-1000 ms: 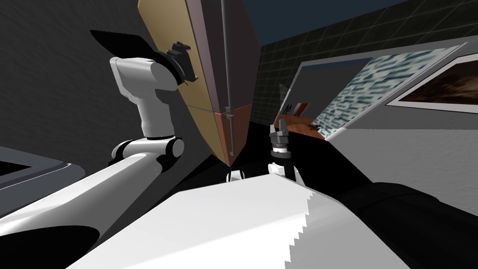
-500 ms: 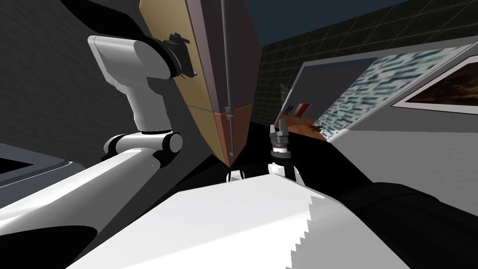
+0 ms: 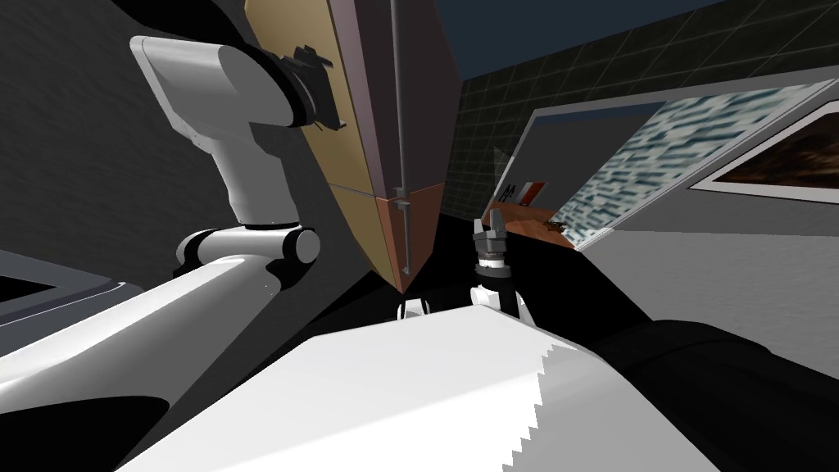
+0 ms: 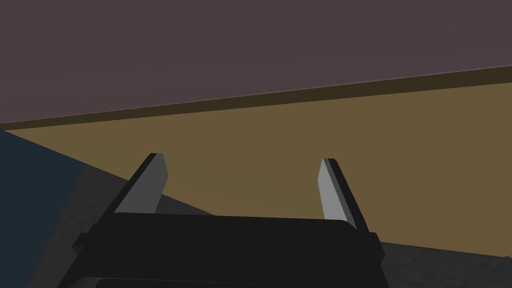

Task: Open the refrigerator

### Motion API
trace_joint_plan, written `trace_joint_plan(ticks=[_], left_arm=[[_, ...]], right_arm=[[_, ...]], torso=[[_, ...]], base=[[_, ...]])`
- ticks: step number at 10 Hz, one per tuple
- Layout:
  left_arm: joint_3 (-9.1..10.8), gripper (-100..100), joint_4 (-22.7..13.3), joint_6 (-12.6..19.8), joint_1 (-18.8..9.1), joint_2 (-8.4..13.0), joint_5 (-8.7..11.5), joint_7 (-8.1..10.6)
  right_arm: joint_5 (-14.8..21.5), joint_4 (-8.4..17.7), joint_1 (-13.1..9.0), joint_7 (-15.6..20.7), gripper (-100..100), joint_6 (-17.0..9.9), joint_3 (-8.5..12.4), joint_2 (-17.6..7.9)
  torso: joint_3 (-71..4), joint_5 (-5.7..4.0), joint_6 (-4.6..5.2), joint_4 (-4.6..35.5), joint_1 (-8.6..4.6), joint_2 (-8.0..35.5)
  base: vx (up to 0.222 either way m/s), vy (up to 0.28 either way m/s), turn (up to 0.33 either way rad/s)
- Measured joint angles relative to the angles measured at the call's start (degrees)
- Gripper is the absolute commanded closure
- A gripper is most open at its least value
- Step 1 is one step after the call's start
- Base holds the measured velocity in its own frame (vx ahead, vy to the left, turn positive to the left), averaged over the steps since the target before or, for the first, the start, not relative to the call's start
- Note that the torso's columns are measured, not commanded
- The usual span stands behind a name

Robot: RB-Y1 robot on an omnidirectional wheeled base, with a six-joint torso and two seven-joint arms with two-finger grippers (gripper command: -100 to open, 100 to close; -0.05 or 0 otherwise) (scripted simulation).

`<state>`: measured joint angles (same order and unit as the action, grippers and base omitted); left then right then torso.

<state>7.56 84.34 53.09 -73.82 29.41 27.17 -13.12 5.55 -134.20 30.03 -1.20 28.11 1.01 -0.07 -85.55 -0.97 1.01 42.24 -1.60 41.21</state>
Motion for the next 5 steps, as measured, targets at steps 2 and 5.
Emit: trace_joint_plan(ticks=[2, 5], left_arm=[[0.14, -100, -1.39, 2.12, -2.58, 0.36, 0.45, -0.58], [0.61, -100, -2.18, 6.26, -5.65, 0.88, 1.01, -1.24]], right_arm=[[0.00, 0.00, 0.00, 0.00, 0, 0.00, 0.00, 0.00], [0.00, 0.00, 0.00, 0.00, 0, 0.00, 0.00, -0.01]], torso=[[-0.02, -0.11, 0.16, 0.10, -0.07, 0.02], [0.03, -0.24, 0.26, 0.16, -0.26, 0.11]], base=[[0.021, -0.037, 0.034], [0.015, -0.019, 0.016]])
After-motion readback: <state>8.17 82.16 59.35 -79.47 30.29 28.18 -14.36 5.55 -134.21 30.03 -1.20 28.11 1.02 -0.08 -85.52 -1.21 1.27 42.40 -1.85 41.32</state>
